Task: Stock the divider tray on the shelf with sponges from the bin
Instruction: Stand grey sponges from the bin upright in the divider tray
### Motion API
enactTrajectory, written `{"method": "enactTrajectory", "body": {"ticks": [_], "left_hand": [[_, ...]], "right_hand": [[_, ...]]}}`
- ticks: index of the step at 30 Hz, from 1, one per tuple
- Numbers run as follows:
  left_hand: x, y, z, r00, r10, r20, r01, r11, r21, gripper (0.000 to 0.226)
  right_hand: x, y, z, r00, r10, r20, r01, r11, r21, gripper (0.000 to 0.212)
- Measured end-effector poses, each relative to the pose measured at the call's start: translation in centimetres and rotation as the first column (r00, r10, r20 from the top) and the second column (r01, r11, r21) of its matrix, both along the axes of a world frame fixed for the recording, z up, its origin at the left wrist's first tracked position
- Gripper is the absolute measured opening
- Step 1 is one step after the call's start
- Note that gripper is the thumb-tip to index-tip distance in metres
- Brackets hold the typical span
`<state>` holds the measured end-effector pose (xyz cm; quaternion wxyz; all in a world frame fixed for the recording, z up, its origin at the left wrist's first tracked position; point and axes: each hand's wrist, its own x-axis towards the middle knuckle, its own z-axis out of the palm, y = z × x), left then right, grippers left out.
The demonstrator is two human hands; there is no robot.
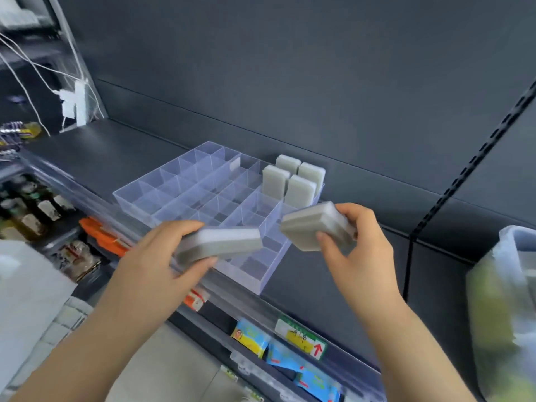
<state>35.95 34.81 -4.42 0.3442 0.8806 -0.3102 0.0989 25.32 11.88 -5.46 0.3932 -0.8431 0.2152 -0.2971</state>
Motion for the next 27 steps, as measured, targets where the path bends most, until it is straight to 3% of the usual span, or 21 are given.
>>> {"method": "enactTrajectory", "body": {"ticks": [5, 14, 22, 27], "left_hand": [[6.3, -1.1, 1.6, 0.999, 0.022, 0.05, -0.022, 1.0, -0.01, 0.042], [13.5, -2.2, -1.2, 0.994, -0.055, -0.096, 0.046, 0.995, -0.09, 0.044], [22.1, -3.2, -2.0, 0.92, -0.384, -0.084, 0.376, 0.921, -0.099, 0.044], [26.8, -3.9, -2.6, 0.831, -0.549, -0.092, 0.539, 0.834, -0.117, 0.044]], "right_hand": [[6.1, -3.0, 0.4, 0.997, -0.028, -0.07, 0.024, 0.998, -0.055, 0.037], [11.3, -3.3, -1.5, 0.969, -0.107, -0.223, 0.062, 0.978, -0.201, 0.042], [14.2, -0.4, -2.7, 0.882, -0.36, -0.305, 0.283, 0.921, -0.267, 0.042], [16.1, 1.0, -3.7, 0.776, -0.395, -0.491, 0.321, 0.918, -0.233, 0.037]]}}
